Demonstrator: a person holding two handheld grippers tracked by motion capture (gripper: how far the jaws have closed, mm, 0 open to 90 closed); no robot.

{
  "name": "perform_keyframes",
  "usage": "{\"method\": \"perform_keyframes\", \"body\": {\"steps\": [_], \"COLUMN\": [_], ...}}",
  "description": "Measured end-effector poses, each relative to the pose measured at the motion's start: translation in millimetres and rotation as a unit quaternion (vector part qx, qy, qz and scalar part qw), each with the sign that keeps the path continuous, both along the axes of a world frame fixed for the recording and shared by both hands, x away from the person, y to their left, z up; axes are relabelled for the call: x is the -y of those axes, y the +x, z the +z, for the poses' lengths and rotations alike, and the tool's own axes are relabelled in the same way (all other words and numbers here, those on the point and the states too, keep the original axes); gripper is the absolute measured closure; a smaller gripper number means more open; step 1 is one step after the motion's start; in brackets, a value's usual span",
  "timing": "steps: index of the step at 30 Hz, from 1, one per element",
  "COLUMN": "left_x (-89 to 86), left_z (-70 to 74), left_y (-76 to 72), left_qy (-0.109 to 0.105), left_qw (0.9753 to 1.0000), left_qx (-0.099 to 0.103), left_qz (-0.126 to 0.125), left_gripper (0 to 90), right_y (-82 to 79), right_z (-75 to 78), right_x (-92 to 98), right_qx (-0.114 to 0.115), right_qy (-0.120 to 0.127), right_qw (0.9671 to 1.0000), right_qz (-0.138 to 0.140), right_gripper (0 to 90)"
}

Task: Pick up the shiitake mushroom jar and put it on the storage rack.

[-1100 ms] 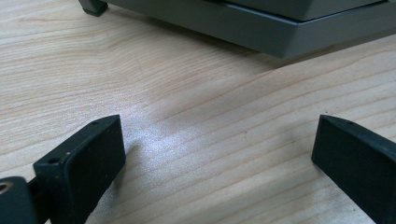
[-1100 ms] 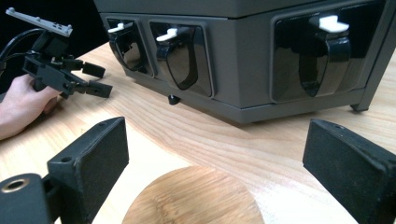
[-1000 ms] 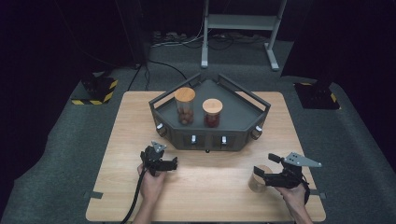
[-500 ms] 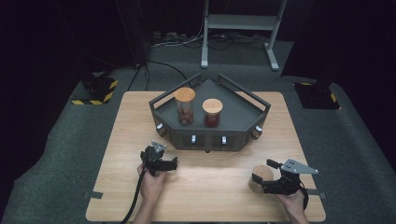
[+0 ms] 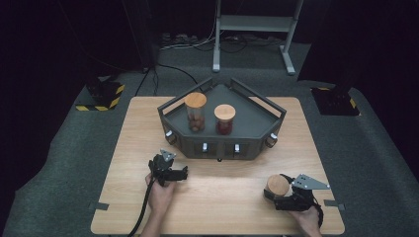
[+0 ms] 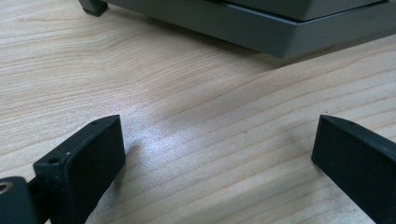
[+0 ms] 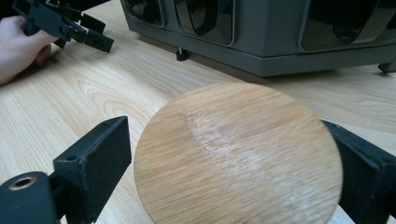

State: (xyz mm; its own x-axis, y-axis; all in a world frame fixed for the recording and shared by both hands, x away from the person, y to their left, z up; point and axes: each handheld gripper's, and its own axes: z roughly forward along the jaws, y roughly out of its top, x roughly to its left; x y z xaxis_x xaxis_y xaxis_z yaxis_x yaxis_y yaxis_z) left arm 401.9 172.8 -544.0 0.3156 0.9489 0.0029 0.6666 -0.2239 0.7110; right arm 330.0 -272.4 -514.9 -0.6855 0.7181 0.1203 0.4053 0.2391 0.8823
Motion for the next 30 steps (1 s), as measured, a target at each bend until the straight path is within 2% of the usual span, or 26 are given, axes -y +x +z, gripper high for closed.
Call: {"method": "perform_keyframes", "body": {"steps": [3, 15, 21, 30], "left_x": [0.0, 0.0, 0.0, 0.0], "left_z": [0.0, 0.0, 0.0, 0.0], "left_y": [0.0, 0.0, 0.0, 0.0], "left_qy": [0.000, 0.000, 0.000, 0.000], "left_qw": [1.0000, 1.0000, 1.0000, 1.0000], "left_qx": [0.000, 0.000, 0.000, 0.000], "left_qz": [0.000, 0.000, 0.000, 0.000], "left_gripper": [2.5, 2.6, 2.6, 2.5], "right_y": [1.6, 2.0, 0.3, -1.0], "right_z": [-3.5, -8.8, -11.5, -12.2], "right_x": [0.2, 0.1, -1.3, -1.8], "right_qx": [-0.008, -0.007, 0.003, 0.013], "right_qy": [0.003, -0.010, -0.021, -0.027], "right_qw": [1.0000, 0.9999, 0.9997, 0.9995], "right_qz": [-0.001, -0.009, -0.012, -0.013], "right_gripper": [10.8, 17.3, 21.8, 23.2]}}
